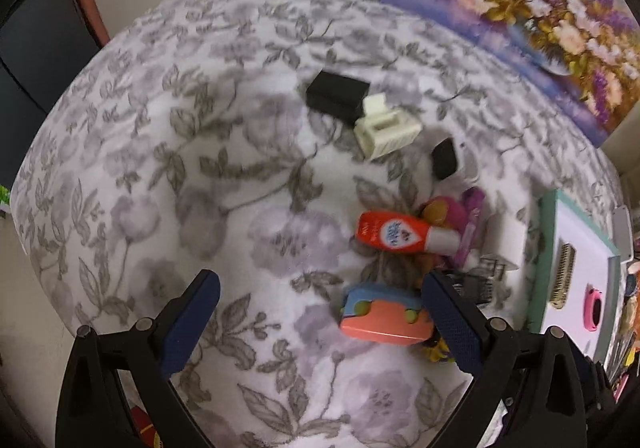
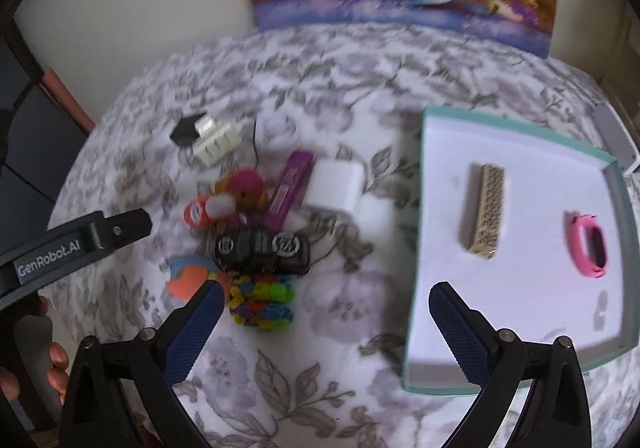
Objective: Organize rigid objects
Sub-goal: 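Move both tools back over the object pile, then grasp the colourful toy blocks with the right tool while the left tool grasps the orange-blue fidget toy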
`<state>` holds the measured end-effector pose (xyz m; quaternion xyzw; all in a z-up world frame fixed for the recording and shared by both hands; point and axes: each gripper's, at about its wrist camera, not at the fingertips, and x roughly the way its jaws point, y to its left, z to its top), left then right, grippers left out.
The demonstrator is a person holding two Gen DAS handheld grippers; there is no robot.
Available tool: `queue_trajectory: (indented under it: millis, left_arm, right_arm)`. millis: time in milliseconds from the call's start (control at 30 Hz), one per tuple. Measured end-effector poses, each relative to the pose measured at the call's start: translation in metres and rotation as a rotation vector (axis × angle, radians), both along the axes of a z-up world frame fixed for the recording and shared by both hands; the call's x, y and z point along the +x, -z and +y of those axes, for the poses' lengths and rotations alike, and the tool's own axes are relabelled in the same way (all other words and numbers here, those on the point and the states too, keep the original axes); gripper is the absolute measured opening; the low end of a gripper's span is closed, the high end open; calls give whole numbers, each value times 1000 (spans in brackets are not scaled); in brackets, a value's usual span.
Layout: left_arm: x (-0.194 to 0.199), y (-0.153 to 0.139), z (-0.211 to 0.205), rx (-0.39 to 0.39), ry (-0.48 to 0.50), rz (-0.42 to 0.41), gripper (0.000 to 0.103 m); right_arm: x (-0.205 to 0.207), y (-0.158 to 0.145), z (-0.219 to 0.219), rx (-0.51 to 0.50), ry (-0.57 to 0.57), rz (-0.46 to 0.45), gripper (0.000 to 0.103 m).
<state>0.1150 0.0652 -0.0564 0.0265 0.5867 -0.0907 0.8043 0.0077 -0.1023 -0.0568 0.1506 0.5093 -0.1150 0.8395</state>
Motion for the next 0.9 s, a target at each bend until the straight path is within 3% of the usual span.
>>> queue_trajectory:
  millis: [267, 500, 667, 900]
  left_arm:
    - [7, 26, 10, -29, -71, 102, 101]
    - [10, 26, 16, -29, -95, 104, 101]
    - [11, 27, 17, -23, -95, 112, 101]
    - [11, 31, 6, -24, -63, 131, 101]
  right_arm:
    - [10, 28, 12, 28, -15, 84, 103]
    - [18, 37, 24, 30, -36, 99, 103]
    - [22, 40, 25, -36, -22, 123, 103]
    - [21, 44, 17, 5, 5, 122, 103]
